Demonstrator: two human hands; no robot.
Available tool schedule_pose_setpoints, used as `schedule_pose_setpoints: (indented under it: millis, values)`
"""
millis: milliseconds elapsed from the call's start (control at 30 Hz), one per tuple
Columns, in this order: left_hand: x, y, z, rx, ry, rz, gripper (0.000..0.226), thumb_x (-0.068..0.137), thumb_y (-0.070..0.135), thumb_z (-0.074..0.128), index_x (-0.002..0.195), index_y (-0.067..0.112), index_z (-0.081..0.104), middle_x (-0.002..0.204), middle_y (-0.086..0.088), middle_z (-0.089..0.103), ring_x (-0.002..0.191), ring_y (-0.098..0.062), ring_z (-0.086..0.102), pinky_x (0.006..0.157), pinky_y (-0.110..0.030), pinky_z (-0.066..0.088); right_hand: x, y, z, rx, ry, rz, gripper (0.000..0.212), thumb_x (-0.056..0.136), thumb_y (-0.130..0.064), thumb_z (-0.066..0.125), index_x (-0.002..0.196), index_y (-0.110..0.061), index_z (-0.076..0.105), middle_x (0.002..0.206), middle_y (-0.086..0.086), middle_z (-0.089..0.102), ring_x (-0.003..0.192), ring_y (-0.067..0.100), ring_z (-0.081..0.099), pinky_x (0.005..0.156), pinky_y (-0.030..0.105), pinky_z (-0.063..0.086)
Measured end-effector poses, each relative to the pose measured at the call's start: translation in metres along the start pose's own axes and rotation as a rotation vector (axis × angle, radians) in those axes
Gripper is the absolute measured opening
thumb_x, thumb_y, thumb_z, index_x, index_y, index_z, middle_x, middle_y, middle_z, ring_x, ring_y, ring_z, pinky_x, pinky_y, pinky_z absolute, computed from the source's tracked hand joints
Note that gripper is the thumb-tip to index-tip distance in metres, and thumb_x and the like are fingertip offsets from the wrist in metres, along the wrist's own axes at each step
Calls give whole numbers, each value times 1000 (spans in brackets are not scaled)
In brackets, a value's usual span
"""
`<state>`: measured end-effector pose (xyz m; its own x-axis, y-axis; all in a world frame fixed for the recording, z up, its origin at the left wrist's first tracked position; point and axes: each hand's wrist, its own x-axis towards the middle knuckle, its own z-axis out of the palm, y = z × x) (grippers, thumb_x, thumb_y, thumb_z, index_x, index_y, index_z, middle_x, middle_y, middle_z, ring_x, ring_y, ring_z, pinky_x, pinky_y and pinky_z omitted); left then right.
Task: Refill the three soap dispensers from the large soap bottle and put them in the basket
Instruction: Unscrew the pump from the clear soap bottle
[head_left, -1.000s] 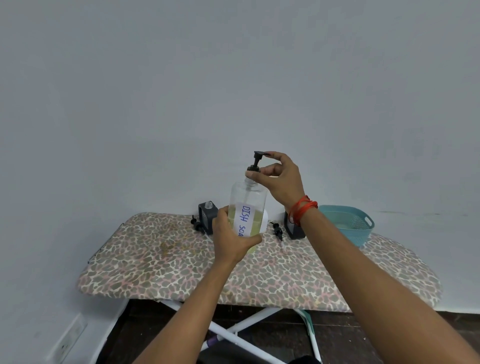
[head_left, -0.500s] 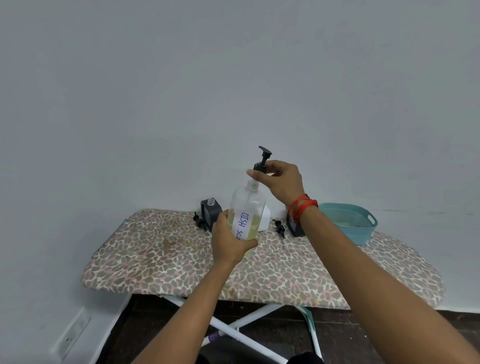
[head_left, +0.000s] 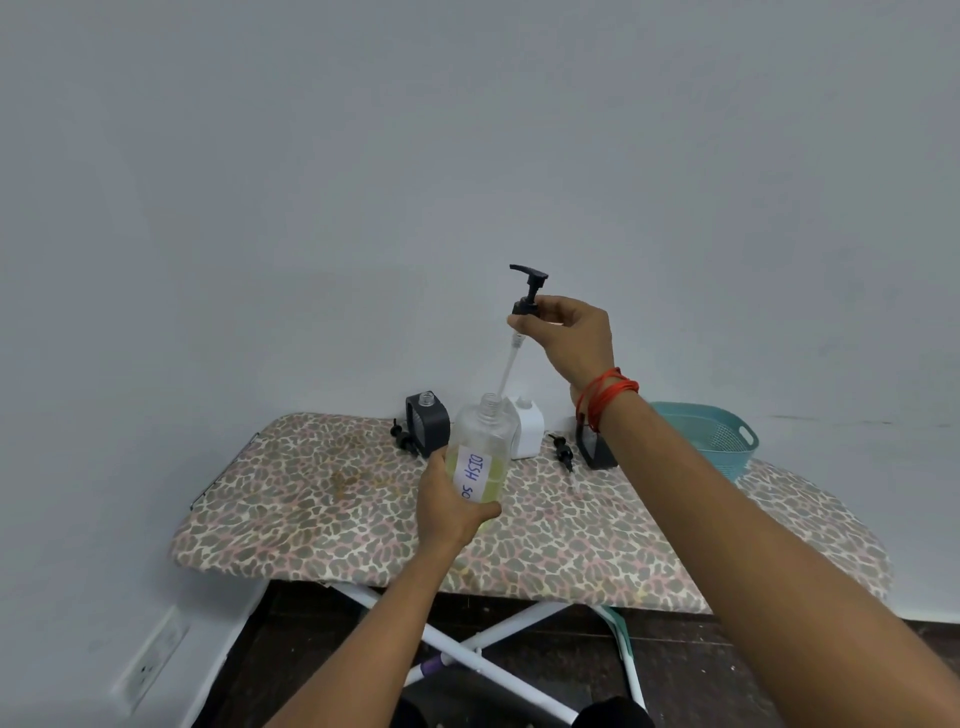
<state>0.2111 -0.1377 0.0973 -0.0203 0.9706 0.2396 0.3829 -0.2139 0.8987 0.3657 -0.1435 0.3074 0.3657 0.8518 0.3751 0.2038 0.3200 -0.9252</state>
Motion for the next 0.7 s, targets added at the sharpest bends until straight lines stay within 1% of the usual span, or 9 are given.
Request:
schedule_pose_setpoints:
  millis: [67, 133, 267, 300, 433, 500, 567, 633, 700]
  values:
    - [0, 1, -1, 11, -4, 11, 94, 46, 20, 99, 125, 24, 47, 111, 1, 60, 98, -21, 60, 76, -37, 54, -3, -2, 1, 89, 29, 4, 21, 75, -16, 83, 95, -18, 79, 91, -5, 77, 91, 7, 71, 91, 27, 51]
    - [1, 1, -1, 16, -7, 18, 95, 45, 23, 98, 126, 25, 47, 111, 2, 60, 98, -21, 60, 77, -40, 56, -4, -1, 2, 97, 59, -30, 18, 76, -17, 82, 94, -20, 79, 91, -6, 77, 92, 8, 70, 95, 29, 50]
    - [3, 1, -1, 30, -8, 41, 96, 45, 25, 97, 128, 23, 47, 111, 2, 59, 98, -20, 59, 77, -40, 55, -6, 1, 2, 111, 78, -63, 18, 76, -19, 82, 93, -23, 79, 93, -7, 77, 95, 8, 70, 99, 33, 50]
    - [3, 1, 0, 34, -9, 48, 96, 46, 24, 97, 128, 23, 47, 111, 2, 59, 98, -20, 58, 78, -40, 55, -5, 2, 2, 120, 86, -61, 18, 76, -19, 82, 94, -22, 79, 93, -7, 77, 95, 8, 70, 98, 32, 50]
    - [2, -2, 2, 36, -17, 52, 94, 47, 21, 98, 127, 21, 48, 110, 4, 57, 97, -19, 58, 76, -37, 53, -4, 1, 0, 150, 61, -63, 22, 79, -14, 81, 100, -15, 78, 94, -5, 77, 91, 4, 70, 89, 20, 49]
    - [1, -5, 4, 57, -23, 32, 95, 47, 24, 99, 129, 21, 49, 110, 6, 57, 97, -17, 58, 76, -34, 50, -3, 0, 0, 122, 66, -95, 28, 77, -13, 82, 104, -14, 74, 94, -4, 77, 94, 6, 71, 92, 24, 51]
    - [-2, -10, 6, 84, -29, -3, 95, 49, 25, 100, 130, 19, 50, 109, 8, 57, 95, -15, 56, 76, -31, 46, 0, -3, -1, 118, 86, -104, 32, 75, -14, 84, 104, -13, 72, 94, -4, 77, 96, 9, 71, 96, 34, 52]
    - [-5, -16, 7, 95, -31, -40, 91, 50, 24, 100, 127, 18, 51, 105, 7, 56, 92, -15, 55, 74, -29, 42, 5, -6, -3, 111, 109, -113, 33, 72, -18, 86, 102, -11, 73, 94, -5, 77, 96, 11, 71, 97, 41, 53]
    - [-7, -23, 9, 86, -32, -66, 87, 50, 22, 99, 123, 17, 52, 103, 6, 57, 93, -18, 57, 74, -28, 41, 9, -12, -6, 116, 122, -137, 33, 71, -21, 87, 100, -11, 74, 95, -5, 77, 96, 12, 71, 96, 43, 53]
